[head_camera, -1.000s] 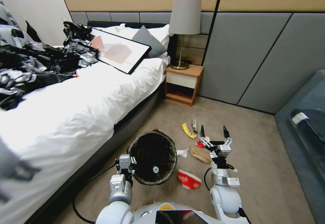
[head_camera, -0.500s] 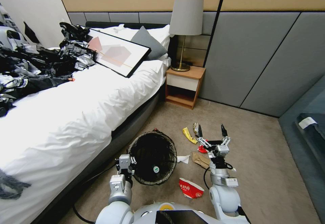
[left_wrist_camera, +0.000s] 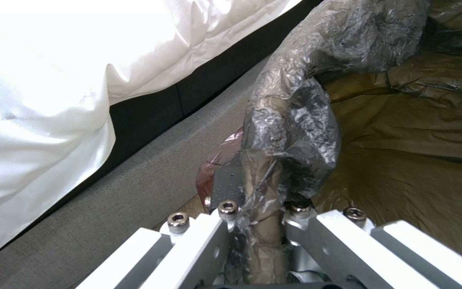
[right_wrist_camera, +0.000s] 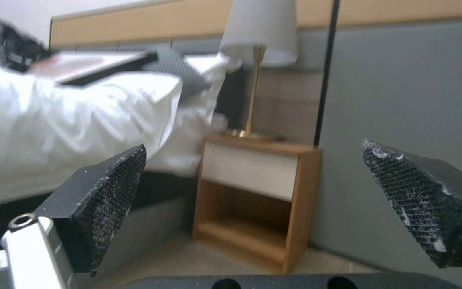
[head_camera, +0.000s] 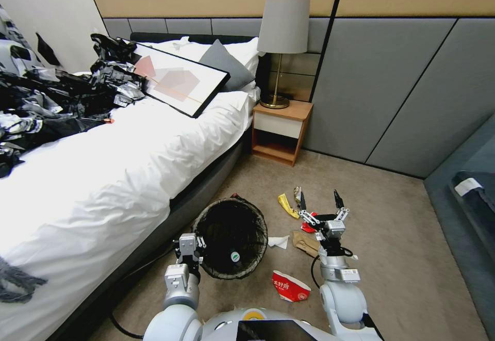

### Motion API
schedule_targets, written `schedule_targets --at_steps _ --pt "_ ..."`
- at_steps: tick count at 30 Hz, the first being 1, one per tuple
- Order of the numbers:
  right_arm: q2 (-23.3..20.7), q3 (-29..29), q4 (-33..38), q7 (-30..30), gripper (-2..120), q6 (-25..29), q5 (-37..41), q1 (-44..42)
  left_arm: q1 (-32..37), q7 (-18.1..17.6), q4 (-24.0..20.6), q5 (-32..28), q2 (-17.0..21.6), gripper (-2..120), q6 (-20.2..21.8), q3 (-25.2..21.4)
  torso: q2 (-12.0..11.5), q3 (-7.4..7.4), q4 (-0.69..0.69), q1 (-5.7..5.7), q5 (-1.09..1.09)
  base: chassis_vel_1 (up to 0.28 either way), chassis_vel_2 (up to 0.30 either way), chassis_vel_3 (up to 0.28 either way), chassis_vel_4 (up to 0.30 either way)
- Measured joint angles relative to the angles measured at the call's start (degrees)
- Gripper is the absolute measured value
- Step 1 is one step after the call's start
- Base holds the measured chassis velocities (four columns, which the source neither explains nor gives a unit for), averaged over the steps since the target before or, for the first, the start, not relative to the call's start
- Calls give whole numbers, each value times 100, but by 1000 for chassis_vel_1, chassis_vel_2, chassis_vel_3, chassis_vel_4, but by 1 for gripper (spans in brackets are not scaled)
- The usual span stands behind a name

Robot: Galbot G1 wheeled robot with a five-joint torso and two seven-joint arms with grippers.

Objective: Pick up the trash bin, then pick up the garbage from the floor and place it into the trash bin.

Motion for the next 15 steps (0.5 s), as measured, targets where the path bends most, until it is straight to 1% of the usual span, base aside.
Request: schedule_targets --at_steps 2,3,6,8,10,14,15 --pt "-251 -2 22 -22 100 -520 218 -55 -4 1 0 -2 1 0 0 -1 0 0 0 0 0 0 0 0 0" --pt "-251 -2 22 -22 100 -520 218 -55 -4 1 0 -2 1 0 0 -1 0 0 0 0 0 0 0 0 0" --pt "-439 -14 32 -62 100 -987 402 -118 -9 1 0 -4 1 0 0 -1 0 0 0 0 1 0 0 0 0" --pt "-468 -17 35 -76 100 -1066 432 -133 -9 1 0 -3 1 0 0 -1 0 0 0 0 1 0 0 0 0" --pt "-559 -28 48 -144 100 -1326 517 -202 -10 1 0 -4 1 0 0 -1 0 0 0 0 0 0 0 0 0" --pt "-559 -28 48 -144 100 -1326 517 -202 -10 1 0 -4 1 0 0 -1 0 0 0 0 0 0 0 0 0" --pt "-825 -76 99 -224 100 -1728 727 -379 -11 1 -1 -4 2 0 1 -1 0 0 0 0 0 0 0 0 0"
